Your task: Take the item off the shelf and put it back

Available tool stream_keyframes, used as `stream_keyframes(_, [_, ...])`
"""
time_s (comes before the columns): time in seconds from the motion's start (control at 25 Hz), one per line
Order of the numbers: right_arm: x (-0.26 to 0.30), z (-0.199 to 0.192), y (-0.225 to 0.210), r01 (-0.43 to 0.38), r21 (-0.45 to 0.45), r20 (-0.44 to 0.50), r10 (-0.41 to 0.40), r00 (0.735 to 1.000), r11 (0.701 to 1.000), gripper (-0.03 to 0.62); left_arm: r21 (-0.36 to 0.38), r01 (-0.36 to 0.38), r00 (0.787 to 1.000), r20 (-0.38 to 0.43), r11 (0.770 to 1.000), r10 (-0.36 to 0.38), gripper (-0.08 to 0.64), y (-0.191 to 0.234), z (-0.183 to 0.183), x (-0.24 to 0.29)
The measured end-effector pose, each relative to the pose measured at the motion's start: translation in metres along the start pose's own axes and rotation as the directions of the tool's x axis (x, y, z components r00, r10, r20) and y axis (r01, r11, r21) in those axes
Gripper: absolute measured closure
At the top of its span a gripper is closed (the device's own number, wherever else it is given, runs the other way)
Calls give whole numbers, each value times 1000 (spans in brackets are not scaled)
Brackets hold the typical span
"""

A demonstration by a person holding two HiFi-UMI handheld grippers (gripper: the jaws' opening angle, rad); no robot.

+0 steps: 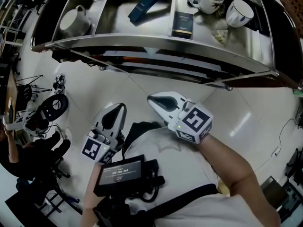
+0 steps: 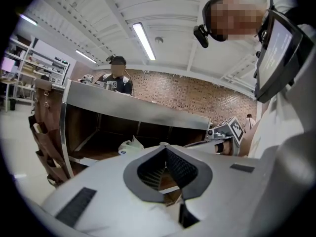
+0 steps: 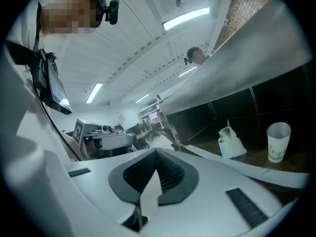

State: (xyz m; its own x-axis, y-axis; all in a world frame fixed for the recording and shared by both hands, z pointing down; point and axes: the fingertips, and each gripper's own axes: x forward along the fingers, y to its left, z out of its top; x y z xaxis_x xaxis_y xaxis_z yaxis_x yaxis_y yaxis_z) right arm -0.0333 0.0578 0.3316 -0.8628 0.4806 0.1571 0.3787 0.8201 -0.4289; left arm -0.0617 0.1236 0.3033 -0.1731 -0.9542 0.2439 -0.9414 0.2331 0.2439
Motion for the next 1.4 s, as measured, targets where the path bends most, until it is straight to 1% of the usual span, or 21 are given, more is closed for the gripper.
stream_keyframes(0.2, [12, 0, -5, 39, 20, 0, -39, 999, 999, 584, -4, 14, 1000, -20, 1000, -14, 560, 25, -5, 8])
stream_keyframes(0.32, [16, -1, -8, 90, 22, -5, -90, 996, 996, 584, 11, 47, 998, -31, 999, -47, 560, 33, -9, 15])
stream_keyframes(0.4, [16, -1, -12, 140, 17, -4, -140, 990, 990, 584, 39, 46, 998, -32, 998, -45, 560, 45, -15, 16])
stream_keyframes(0.56, [13, 6, -29, 245, -2, 18, -245, 969, 970, 584, 36, 81, 995, -61, 996, -79, 560, 57, -17, 29])
stream_keyframes(0.72, [3, 1, -42, 316, 4, 17, -316, 949, 949, 584, 65, 94, 993, -78, 993, -89, 560, 71, -32, 40])
stream_keyframes(0.84, [-4, -3, -53, 360, 24, 35, -361, 932, 933, 584, 81, 130, 986, -112, 988, -120, 560, 68, -40, 55])
stream_keyframes(1.0, [-14, -14, -71, 412, 24, 19, -413, 911, 911, 584, 93, 162, 980, -132, 982, -149, 560, 60, -46, 78])
stream_keyframes(1.16, [-16, -22, -84, 448, 13, 20, -449, 894, 894, 584, 117, 151, 981, -142, 982, -134, 551, 64, -59, 102])
stream_keyframes(1.32, [-15, -40, -85, 473, 57, 19, -474, 880, 879, 584, 157, 114, 981, -174, 981, -86, 546, 70, -79, 129])
stream_keyframes(1.4, [-15, -51, -81, 476, 87, 19, -479, 878, 875, 584, 188, 102, 977, -202, 977, -63, 498, 72, -88, 146])
